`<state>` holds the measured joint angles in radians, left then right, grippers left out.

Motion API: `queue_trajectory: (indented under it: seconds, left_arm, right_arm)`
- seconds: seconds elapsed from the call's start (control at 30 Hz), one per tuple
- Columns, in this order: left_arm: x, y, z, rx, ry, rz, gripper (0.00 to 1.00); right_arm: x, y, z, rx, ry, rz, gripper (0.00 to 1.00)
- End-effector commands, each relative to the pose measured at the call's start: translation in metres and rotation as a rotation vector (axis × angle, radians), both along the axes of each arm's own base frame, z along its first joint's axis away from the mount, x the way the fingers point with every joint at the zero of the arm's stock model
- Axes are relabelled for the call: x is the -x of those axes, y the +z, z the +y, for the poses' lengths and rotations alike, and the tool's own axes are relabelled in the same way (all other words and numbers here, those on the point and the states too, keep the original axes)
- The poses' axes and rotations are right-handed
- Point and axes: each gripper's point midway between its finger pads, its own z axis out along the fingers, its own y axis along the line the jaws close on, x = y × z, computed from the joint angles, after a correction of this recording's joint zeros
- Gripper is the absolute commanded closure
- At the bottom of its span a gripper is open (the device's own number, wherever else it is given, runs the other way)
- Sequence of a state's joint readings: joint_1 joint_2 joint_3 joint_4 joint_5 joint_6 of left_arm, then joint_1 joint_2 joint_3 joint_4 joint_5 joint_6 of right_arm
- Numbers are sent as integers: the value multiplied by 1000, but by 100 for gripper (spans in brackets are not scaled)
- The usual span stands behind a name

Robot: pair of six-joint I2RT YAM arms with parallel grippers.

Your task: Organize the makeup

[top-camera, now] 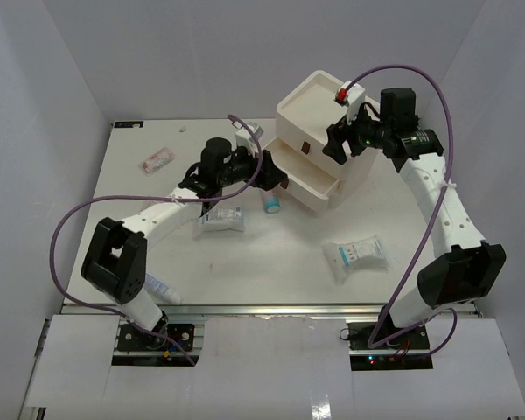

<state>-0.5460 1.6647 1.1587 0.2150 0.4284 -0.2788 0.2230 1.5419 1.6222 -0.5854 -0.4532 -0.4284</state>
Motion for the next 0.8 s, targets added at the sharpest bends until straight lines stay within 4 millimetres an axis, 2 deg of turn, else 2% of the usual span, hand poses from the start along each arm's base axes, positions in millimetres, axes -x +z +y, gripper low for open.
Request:
queue_trajectory:
  seconds: [0.0,0.07,0.13,0.2,0.27,0.37,0.43,0.53,0.6,0.77]
  left_arm:
    - [9,68,33,65,32,-81,17]
    - [15,75,45,72,57,-80,14]
    - [25,90,58,96,81,-94,14]
    - [34,92,69,99,106,-89,14]
    - [47,82,84,85,144,-69,14]
    - [63,77,106,57,208,-85,14]
    - [80,81,125,50,261,-114,13]
    - [93,68,151,17,363,-116,12]
    - [107,74,170,31,427,-154,12]
    - [125,52,209,19,589,-162,13]
  right_arm:
    - [14,57,-5,-2,13,-142,18]
    - [23,62,-1,-1,71,-159,18]
    - [39,60,6,-1,156,-161,18]
    - [56,58,16,-25,259,-161,18]
    - [78,53,25,-26,386,-197,18]
    - [102,32,39,-25,512,-175,19]
    - [114,17,57,0,564,-147,20]
    - [119,-11,77,45,541,-57,22]
    - [128,-37,104,82,554,27,23]
    - [118,-85,144,178,426,153,22]
